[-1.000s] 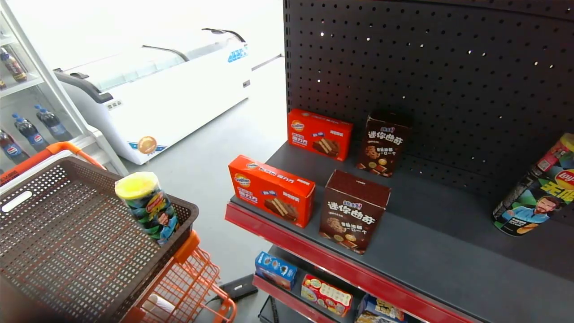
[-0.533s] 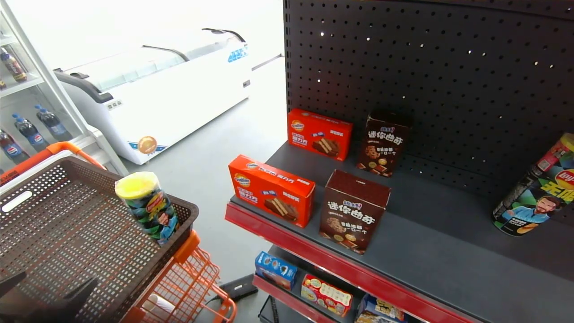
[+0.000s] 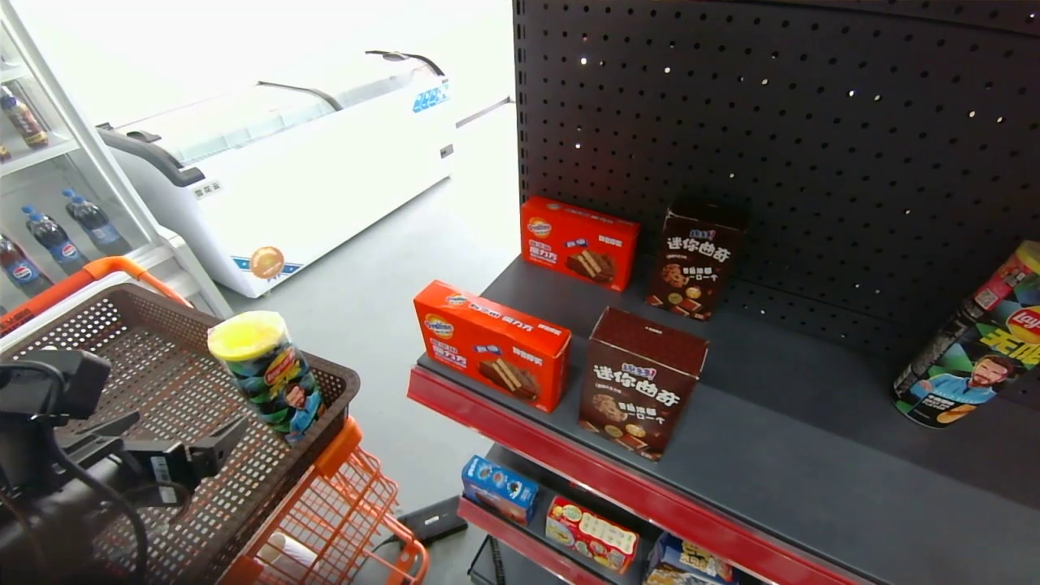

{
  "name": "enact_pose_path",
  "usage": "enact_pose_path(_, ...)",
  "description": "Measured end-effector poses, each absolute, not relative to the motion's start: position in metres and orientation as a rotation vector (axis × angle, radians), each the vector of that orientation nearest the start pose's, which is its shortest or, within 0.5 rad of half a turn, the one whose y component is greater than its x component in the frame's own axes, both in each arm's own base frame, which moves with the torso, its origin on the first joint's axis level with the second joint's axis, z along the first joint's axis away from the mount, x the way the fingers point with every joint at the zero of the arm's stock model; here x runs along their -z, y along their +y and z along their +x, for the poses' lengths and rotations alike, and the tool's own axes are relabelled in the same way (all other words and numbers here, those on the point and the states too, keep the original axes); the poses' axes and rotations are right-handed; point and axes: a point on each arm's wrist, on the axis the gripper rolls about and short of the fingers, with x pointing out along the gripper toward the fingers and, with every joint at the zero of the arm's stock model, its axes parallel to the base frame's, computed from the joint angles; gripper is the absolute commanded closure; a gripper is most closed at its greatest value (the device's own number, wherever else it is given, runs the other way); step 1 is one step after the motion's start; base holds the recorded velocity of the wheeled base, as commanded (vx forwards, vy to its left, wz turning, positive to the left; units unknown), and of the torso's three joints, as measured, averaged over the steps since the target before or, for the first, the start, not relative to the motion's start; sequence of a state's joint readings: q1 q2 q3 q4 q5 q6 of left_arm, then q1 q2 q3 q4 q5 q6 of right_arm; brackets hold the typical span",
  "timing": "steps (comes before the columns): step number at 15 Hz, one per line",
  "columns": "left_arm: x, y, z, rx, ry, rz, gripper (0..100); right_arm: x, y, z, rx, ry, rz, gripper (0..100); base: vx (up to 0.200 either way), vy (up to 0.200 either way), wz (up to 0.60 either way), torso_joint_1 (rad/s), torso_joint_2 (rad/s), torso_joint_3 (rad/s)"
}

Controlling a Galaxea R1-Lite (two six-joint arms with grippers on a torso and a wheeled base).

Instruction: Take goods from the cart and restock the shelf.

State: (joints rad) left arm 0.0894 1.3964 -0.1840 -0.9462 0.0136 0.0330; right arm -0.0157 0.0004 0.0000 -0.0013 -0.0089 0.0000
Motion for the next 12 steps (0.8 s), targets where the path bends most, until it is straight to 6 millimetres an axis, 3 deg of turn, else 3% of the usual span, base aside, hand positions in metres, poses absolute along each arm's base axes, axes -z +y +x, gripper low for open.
enact_pose_path(10, -0.083, 0.030, 0.294, -0.111, 0.151, 0.038, 0, -0.076, 0.000, -0.023, 0.025, -0.001, 0.000, 0, 0.000, 0.000, 0.00, 0.000, 0.00, 0.000)
enact_pose_path(11, -0.079, 0.031, 0.304, -0.109, 0.143, 0.038, 100, -0.076, 0.000, -0.023, 0.025, -0.001, 0.000, 0, 0.000, 0.000, 0.00, 0.000, 0.00, 0.000)
enact_pose_path(12, -0.076, 0.030, 0.313, -0.103, 0.137, 0.039, 100, -0.076, 0.000, -0.023, 0.026, -0.001, 0.000, 0, 0.000, 0.000, 0.00, 0.000, 0.00, 0.000)
